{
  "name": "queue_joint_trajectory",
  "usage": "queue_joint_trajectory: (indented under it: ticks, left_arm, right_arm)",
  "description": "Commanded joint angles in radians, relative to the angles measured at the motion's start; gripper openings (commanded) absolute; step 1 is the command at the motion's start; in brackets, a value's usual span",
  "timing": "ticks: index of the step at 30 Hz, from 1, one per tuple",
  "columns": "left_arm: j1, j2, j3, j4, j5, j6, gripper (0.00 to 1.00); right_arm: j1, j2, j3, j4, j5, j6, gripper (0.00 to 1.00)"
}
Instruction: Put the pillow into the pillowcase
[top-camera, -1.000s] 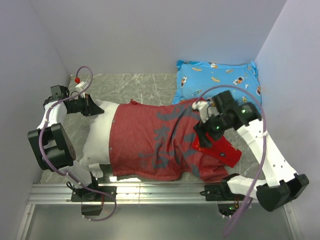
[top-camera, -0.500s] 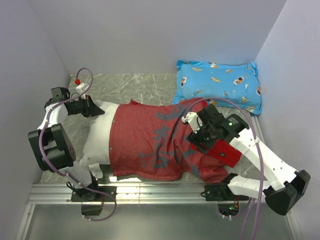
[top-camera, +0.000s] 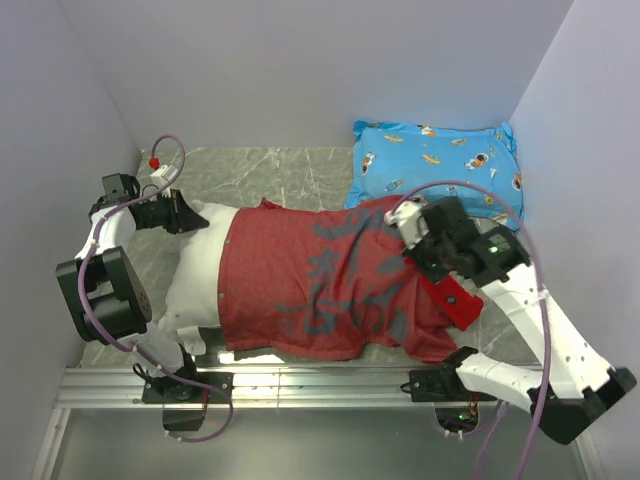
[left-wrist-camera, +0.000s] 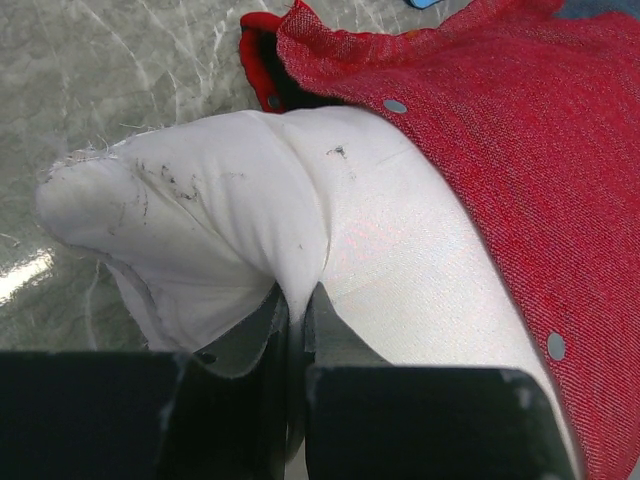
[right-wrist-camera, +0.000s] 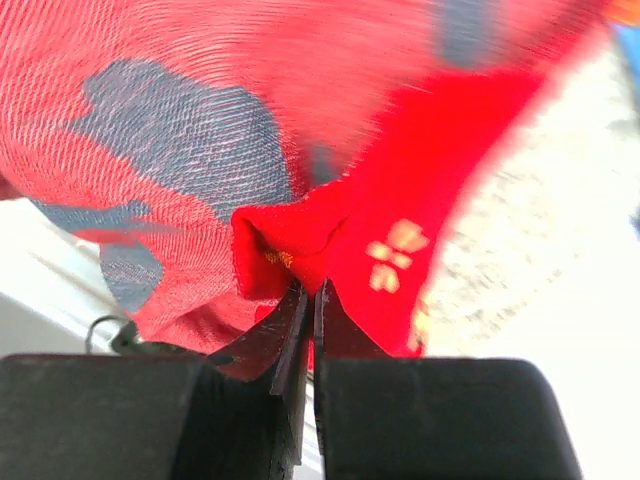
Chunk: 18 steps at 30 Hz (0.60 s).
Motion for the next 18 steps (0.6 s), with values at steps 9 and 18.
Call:
queue_joint_trajectory:
  ticks: [9, 18]
  left_arm:
    - [-0.001, 0.003, 0.057, -0.011, 0.002, 0.035, 0.01]
    - [-0.001, -0.049, 0.060, -0.051, -0.039, 0.104, 0.00]
  right_arm:
    - [-0.524, 0.118, 0.158, 0.175, -0.020, -0.252, 0.05]
    - [-0.796, 0.618, 0.601, 0.231, 0.215, -0.172, 0.73]
